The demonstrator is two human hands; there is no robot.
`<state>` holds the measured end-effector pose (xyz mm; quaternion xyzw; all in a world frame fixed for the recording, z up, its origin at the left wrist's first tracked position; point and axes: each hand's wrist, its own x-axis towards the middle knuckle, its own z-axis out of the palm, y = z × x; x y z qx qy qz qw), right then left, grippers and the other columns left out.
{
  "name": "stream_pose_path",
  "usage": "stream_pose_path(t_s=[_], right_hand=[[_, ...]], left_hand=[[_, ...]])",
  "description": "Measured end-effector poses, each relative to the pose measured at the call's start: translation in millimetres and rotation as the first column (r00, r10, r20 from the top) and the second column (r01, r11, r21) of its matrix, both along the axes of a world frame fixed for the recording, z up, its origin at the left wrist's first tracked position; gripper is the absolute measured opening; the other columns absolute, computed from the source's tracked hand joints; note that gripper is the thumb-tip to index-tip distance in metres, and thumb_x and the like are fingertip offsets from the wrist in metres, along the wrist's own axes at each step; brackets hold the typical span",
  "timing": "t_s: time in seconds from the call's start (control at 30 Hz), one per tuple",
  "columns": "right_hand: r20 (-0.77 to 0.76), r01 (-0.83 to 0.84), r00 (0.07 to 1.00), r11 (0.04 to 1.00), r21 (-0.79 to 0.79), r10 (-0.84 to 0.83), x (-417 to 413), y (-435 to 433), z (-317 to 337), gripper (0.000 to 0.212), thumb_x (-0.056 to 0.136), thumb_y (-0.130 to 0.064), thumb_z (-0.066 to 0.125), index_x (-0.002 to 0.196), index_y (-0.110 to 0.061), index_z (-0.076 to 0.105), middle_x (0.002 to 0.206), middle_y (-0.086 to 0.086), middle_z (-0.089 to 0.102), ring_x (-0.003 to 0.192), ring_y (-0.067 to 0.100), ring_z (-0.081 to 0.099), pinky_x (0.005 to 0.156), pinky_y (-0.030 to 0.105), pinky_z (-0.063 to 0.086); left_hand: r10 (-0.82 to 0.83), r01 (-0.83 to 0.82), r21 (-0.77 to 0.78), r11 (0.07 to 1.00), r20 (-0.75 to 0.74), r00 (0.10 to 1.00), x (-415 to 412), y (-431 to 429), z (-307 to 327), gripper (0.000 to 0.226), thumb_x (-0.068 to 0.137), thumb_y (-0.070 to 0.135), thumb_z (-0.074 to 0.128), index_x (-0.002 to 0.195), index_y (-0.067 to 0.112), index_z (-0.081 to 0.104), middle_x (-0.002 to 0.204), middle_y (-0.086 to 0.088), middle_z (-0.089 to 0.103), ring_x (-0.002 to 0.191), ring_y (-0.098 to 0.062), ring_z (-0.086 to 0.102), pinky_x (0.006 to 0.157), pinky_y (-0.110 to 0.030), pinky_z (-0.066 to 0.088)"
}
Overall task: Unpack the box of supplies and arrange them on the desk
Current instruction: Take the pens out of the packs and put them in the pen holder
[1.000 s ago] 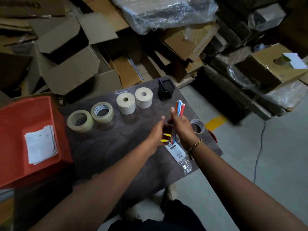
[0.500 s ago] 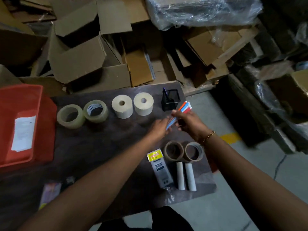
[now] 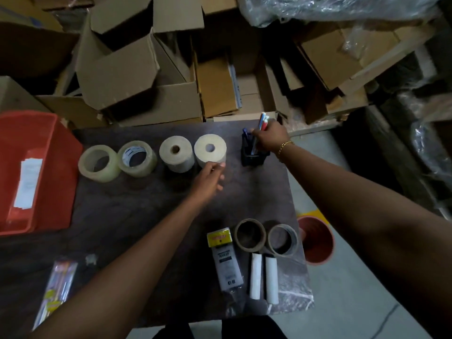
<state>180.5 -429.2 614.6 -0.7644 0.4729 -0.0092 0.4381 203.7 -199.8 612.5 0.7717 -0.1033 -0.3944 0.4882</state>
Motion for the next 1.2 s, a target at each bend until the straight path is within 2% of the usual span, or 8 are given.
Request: stream_pose_path(t_s=[0.23,0.43,0.6,0.73,0.83,0.93,1.07,1.2], right_hand=[[-0.197,-0.141,0.971,0.990,-0.013,0.136,5,-5,6,0.037,0.078,-0.033,0.081,0.101,-0.009,0.066,0.093,0.011,0.068,0.085,0.024,0.067,0.072,0.035,0.059],[0.035,0.048,0.998,0.984,0.169,-0.055,-14,-10,30,0.014,0.091,-0.016,0.066,0.080,-0.009,0.060,0.082,0.016,0.069,0.053,0.018,0.066,0.044,0.024,0.052],[0.175,0.099,0.979,0.994,0.046,-0.105,-31,33,37,0.018,0.088,-0.032,0.065,0.074,-0.022,0.059,0.077,0.011,0.067,0.062,0.022,0.064,0.053,0.032,0.056],[0.232,-0.009,0.971,0.960,0.279,-0.058,-35,113,30,0.013,0.096,-0.016,0.051,0.087,-0.015,0.060,0.066,0.002,0.058,0.052,0.016,0.053,0.039,0.019,0.040],[0.158,-0.156,0.982,0.925,0.346,0.106,-31,190,12,0.017,0.096,-0.013,0.052,0.082,-0.016,0.060,0.069,0.004,0.064,0.050,0.018,0.059,0.038,0.018,0.042],[0.084,-0.238,0.971,0.852,0.466,0.225,-22,279,-9,0.016,0.098,-0.017,0.052,0.085,-0.021,0.060,0.080,0.003,0.067,0.055,0.013,0.063,0.045,0.020,0.048],[0.051,-0.323,0.920,0.679,0.659,0.388,-10,398,-49,0.016,0.097,-0.011,0.053,0.087,-0.021,0.061,0.084,0.002,0.064,0.070,0.014,0.064,0.068,0.033,0.055],[0.038,-0.285,0.917,0.585,0.759,0.398,-3,498,-69,0.017,0.094,-0.006,0.055,0.085,-0.019,0.063,0.082,0.004,0.062,0.068,0.015,0.061,0.050,0.024,0.050]], left_hand=[[-0.020,0.020,0.006,1.000,-0.002,1.000,8,3,-2,0.018,0.098,0.042,0.047,0.102,0.026,0.055,0.095,-0.003,0.064,0.068,-0.016,0.058,0.065,-0.030,0.042],[-0.069,0.069,0.001,0.998,-0.014,0.998,12,12,4,0.021,0.096,0.030,0.054,0.111,0.016,0.056,0.094,-0.003,0.063,0.070,-0.018,0.056,0.060,-0.026,0.039],[-0.081,0.081,0.039,0.996,-0.010,0.997,22,51,2,0.014,0.096,0.025,0.054,0.104,0.014,0.059,0.091,-0.003,0.064,0.067,-0.015,0.056,0.060,-0.026,0.038],[-0.046,0.045,0.096,0.994,0.011,0.999,35,115,-7,0.006,0.097,0.018,0.054,0.098,0.013,0.057,0.088,-0.006,0.062,0.063,-0.012,0.054,0.049,-0.020,0.040],[0.010,-0.013,0.121,0.993,0.032,0.999,46,183,-19,0.011,0.097,0.012,0.055,0.086,0.012,0.056,0.075,-0.004,0.058,0.061,-0.008,0.049,0.040,-0.006,0.036],[0.015,-0.028,0.166,0.986,0.078,0.997,59,267,-39,0.025,0.094,0.008,0.059,0.071,0.019,0.055,0.067,0.000,0.056,0.063,-0.010,0.049,0.055,-0.018,0.042],[0.097,-0.135,0.281,0.950,0.146,0.985,69,382,-60,0.012,0.089,0.011,0.064,0.078,0.016,0.067,0.077,-0.003,0.066,0.074,-0.012,0.057,0.073,-0.027,0.042],[0.267,-0.342,0.381,0.859,0.237,0.934,66,466,-79,0.016,0.076,0.032,0.063,0.073,0.020,0.073,0.083,-0.007,0.074,0.079,-0.023,0.067,0.074,-0.033,0.052]])
